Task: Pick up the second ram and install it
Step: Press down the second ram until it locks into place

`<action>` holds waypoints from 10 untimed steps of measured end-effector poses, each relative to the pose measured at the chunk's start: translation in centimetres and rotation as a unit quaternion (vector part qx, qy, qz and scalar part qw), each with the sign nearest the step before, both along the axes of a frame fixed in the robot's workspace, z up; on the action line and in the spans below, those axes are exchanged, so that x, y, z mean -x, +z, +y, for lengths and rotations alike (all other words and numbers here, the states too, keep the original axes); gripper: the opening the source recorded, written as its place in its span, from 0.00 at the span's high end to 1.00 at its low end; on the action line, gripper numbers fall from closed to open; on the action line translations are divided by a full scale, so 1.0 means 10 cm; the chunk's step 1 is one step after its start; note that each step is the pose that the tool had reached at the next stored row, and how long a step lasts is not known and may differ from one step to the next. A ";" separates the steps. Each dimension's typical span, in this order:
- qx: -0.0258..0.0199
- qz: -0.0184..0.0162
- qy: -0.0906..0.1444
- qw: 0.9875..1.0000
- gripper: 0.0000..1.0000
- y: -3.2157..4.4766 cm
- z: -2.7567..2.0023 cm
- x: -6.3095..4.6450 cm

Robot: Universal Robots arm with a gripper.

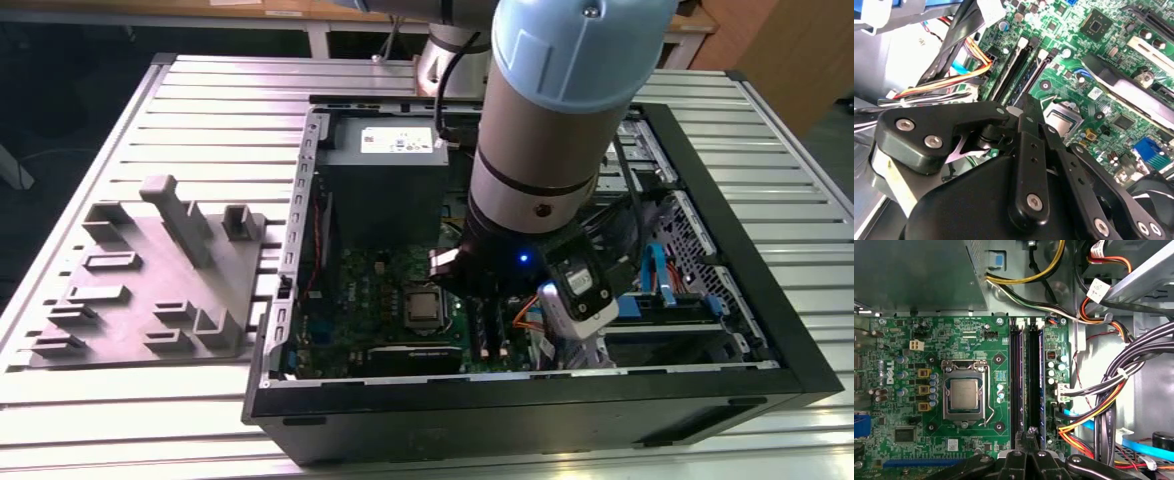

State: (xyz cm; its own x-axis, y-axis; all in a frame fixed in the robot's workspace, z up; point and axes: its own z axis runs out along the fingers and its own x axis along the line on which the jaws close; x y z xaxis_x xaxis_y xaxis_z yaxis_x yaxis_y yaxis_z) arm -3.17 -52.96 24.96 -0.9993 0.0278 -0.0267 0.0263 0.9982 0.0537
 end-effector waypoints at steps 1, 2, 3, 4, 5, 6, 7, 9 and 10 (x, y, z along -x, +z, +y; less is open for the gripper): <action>0.000 0.000 0.000 1.000 0.90 0.000 0.000 0.00; 0.000 0.000 0.000 1.000 0.90 0.000 0.000 0.00; 0.000 0.000 0.000 1.000 0.90 0.001 0.000 0.00; 0.000 0.000 0.000 1.000 0.90 0.001 0.000 0.00; 0.000 0.000 0.000 1.000 0.90 0.001 0.000 0.00; 0.000 0.000 0.000 1.000 0.90 0.001 0.000 0.00; 0.000 0.000 0.000 1.000 0.90 0.001 0.000 0.00; 0.000 0.000 0.000 1.000 0.90 0.001 0.012 0.00; 0.000 0.000 0.000 1.000 0.90 0.000 0.023 0.00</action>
State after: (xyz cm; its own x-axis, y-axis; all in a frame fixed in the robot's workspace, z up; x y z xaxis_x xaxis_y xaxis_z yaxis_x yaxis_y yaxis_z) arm -3.17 -52.73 24.96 -0.9993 0.0279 -0.0266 0.0264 0.9982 0.0533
